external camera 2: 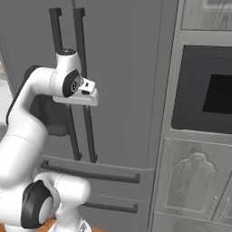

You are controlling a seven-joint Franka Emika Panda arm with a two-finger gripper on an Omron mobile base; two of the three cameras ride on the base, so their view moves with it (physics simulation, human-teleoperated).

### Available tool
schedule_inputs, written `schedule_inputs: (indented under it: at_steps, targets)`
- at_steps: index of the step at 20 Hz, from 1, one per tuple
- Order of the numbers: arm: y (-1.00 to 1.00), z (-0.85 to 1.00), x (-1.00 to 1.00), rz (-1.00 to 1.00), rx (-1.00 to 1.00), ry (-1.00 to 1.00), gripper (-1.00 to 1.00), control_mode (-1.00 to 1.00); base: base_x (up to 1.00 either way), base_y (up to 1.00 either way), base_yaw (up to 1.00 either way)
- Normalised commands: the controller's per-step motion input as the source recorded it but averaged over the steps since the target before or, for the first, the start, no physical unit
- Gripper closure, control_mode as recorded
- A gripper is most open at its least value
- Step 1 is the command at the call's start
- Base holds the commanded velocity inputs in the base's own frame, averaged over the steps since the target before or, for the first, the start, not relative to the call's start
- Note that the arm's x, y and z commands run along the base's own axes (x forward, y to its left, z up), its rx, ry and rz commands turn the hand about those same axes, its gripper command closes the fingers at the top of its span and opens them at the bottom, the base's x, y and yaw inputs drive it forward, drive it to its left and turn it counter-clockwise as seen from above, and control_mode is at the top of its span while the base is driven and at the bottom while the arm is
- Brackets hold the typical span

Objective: Retrieve the sausage and cheese from the fridge and place them on the cutting board on the counter.

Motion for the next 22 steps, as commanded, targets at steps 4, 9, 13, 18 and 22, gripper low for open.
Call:
schedule_inputs:
  at_steps: [4,9,13,18,22]
  targets:
    - [0.0,0.0,0.0,0.0,0.0,0.0,-1.0,1.0,-0.39,0.06,0.0]
    - [0.0,0.0,0.0,0.0,0.0,0.0,-1.0,1.0,-0.24,-0.24,0.0]
    - [0.0,0.0,0.0,0.0,0.0,0.0,-1.0,1.0,-0.31,-0.28,0.0]
    - [0.0,0.0,0.0,0.0,0.0,0.0,-1.0,1.0,-0.17,-0.1,0.0]
    - [0.0,0.0,-0.13,0.02,0.01,-0.09,-1.0,-1.0,-0.06,0.0,0.01]
